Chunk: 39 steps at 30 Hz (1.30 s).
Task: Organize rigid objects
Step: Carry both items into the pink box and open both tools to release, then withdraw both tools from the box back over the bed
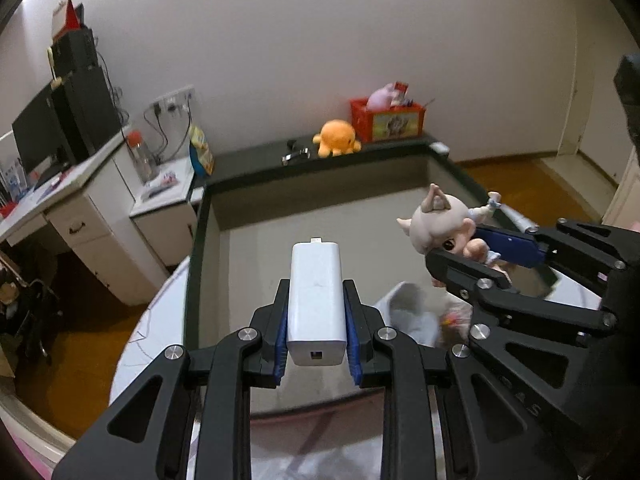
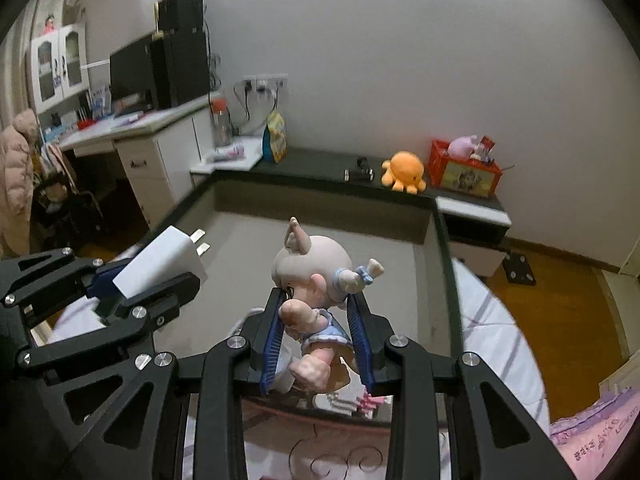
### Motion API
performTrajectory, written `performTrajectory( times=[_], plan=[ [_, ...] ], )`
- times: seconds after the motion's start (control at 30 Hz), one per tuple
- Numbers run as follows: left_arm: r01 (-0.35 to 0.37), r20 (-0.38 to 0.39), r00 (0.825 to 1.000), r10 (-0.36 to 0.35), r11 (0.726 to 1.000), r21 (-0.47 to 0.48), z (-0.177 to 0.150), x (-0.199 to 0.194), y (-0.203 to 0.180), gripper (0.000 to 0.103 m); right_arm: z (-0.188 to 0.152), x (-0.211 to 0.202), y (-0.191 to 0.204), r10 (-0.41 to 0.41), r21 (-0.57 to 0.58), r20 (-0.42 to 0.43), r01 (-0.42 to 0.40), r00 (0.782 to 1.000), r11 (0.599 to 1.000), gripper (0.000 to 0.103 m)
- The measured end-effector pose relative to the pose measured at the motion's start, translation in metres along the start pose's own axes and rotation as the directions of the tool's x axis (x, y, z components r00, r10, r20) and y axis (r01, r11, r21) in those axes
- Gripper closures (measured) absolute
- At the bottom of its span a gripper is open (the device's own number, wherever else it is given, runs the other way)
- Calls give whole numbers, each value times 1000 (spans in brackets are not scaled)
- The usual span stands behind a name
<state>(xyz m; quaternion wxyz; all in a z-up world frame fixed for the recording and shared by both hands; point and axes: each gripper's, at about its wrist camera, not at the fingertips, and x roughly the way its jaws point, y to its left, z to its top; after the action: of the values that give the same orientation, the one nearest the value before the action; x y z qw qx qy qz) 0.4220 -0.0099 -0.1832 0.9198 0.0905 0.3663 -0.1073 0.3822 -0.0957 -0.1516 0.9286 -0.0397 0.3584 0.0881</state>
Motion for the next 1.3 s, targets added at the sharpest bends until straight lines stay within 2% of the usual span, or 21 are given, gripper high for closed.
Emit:
performTrajectory(
  times=[0.13, 0.3, 0.37, 0.43, 0.5, 0.53, 0.63, 0.7, 0.9, 0.97, 1.03, 1.07, 1.1, 1.17, 1.3],
  plan=[
    [-8, -31, 999, 7, 1000, -22, -4, 17, 4, 79, -2, 17, -1, 21, -3, -35, -21, 999, 1000, 70],
    [-28, -15, 1000, 28, 999, -35, -3, 17, 10, 77, -3, 26, -1, 35, -15, -46, -36, 998, 999, 69],
    [-49, -3, 999, 49, 998, -40, -1, 12, 15, 59, -2, 22, -1, 32, -11, -33, -32, 999, 999, 68],
    [-55, 23, 998, 56, 996, -67, -2, 2, 22, 49, 2, 14, -4, 15, -5, -1, -15, 1000, 1000, 64],
    [-68, 68, 995, 76, 992, -102, -3, -18, 30, 35, 4, 1, -9, 21, 14, 24, -22, 999, 1000, 48],
    [-74, 86, 993, 84, 991, -111, -4, -25, 34, 25, 4, -8, -12, 23, 29, 40, -24, 999, 999, 44],
    [-92, 158, 981, 110, 989, -116, -10, -62, 35, 18, 5, -36, -16, 21, 48, 89, -25, 996, 999, 24],
    [-106, 206, 970, 129, 987, -117, -18, -90, 31, 9, 2, -59, -13, 9, 45, 125, -15, 992, 999, 21],
    [-153, 323, 929, 183, 981, -116, -53, -169, 14, 2, -25, -134, 6, 15, 30, 224, -22, 975, 999, 20],
    [-155, 346, 919, 186, 981, -114, -67, -190, 9, 0, -39, -159, 10, 18, 33, 251, -27, 968, 999, 19],
    [-149, 373, 909, 186, 981, -127, -82, -211, 5, 0, -51, -177, 13, 7, 37, 275, -18, 961, 999, 12],
    [-149, 386, 903, 188, 981, -127, -90, -221, 2, 0, -61, -190, 16, -8, 38, 296, -3, 955, 999, 4],
    [-146, 398, 899, 182, 982, -119, -99, -231, -3, 0, -68, -198, 17, -20, 42, 310, 7, 950, 999, 0],
    [-160, 413, 889, 196, 980, -120, -113, -245, -9, 0, -85, -217, 22, -37, 45, 341, 23, 939, 999, 0],
    [-173, 419, 883, 211, 977, -127, -137, -268, -18, 0, -113, -239, 28, -33, 59, 351, 13, 936, 998, 0]
  ],
)
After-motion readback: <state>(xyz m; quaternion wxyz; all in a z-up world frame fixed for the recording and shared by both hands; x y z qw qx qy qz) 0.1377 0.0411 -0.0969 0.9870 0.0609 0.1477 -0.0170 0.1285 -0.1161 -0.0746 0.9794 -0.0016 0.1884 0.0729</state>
